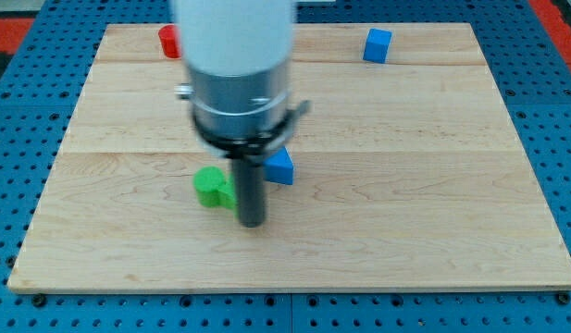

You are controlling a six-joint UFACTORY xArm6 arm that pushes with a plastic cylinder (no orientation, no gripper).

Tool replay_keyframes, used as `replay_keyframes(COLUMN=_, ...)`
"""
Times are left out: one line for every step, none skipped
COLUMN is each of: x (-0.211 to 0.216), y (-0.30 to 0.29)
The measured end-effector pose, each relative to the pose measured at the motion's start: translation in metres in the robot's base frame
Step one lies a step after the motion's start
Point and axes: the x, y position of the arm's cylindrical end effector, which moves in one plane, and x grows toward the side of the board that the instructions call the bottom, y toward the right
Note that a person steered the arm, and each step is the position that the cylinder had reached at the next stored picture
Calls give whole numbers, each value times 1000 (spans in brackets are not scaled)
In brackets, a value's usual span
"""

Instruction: Move yellow blocks vertically above the red star

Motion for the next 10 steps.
replay_keyframes(x=-5, y=32)
replay_keyframes(x=-8, y=106)
replay_keyframes(x=-13, y=114)
replay_keyframes(x=-83, y=114)
replay_keyframes(x=-166, y=106)
replay_keyframes(x=-238, y=107)
replay_keyframes(x=-298, y=107)
replay_keyframes(x=-320, y=54)
replay_keyframes(x=-326, y=28)
replay_keyframes(x=-326, y=4)
